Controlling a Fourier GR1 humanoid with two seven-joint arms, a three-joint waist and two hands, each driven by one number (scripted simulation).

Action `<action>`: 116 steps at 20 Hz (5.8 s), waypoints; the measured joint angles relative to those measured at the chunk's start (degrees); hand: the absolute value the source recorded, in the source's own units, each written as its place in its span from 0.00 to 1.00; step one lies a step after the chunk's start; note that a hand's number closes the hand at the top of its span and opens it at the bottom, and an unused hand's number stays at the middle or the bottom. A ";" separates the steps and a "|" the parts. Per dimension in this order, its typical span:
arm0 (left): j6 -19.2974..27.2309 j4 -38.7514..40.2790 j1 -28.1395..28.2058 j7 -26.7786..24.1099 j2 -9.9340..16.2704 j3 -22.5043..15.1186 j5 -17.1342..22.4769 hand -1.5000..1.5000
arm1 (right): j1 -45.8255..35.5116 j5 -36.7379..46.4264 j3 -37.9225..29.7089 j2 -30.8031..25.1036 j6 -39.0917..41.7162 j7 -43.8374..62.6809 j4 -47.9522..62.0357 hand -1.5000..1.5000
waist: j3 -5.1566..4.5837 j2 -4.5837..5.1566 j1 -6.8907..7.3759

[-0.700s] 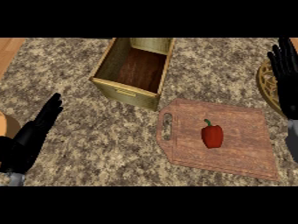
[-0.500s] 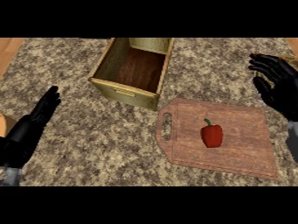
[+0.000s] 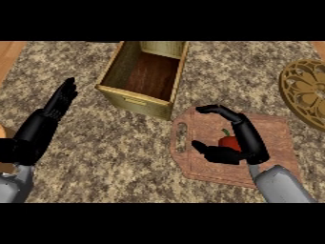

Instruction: Pick the bell pepper from the cutting board and place it in the basket

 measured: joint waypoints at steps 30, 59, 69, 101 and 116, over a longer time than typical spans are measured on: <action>-2.16 0.19 1.48 -0.89 -1.92 2.08 -1.96 0.50 | -8.61 8.05 -3.89 -27.44 32.11 74.85 -40.77 0.00 | -0.05 -0.49 -0.97; -9.11 1.23 -0.86 2.02 -10.12 8.87 -9.54 0.50 | 9.73 40.81 -6.34 -7.09 21.46 46.56 -22.59 0.00 | 0.06 -0.07 -0.03; -11.94 2.00 -0.64 1.10 -12.79 11.64 -12.55 0.50 | 9.99 43.60 -9.91 -2.03 24.81 41.29 -21.44 0.00 | 0.04 -0.10 -0.08; -16.87 1.05 -1.72 3.12 -17.25 16.85 -17.06 0.50 | 6.63 60.18 -13.79 8.66 23.32 35.23 -0.30 0.00 | -0.05 -0.15 -0.01; -18.26 -0.14 -0.65 3.11 -17.83 18.29 -17.11 0.50 | 6.27 64.06 -11.27 8.88 26.60 31.03 2.38 1.00 | -0.43 -0.62 -0.03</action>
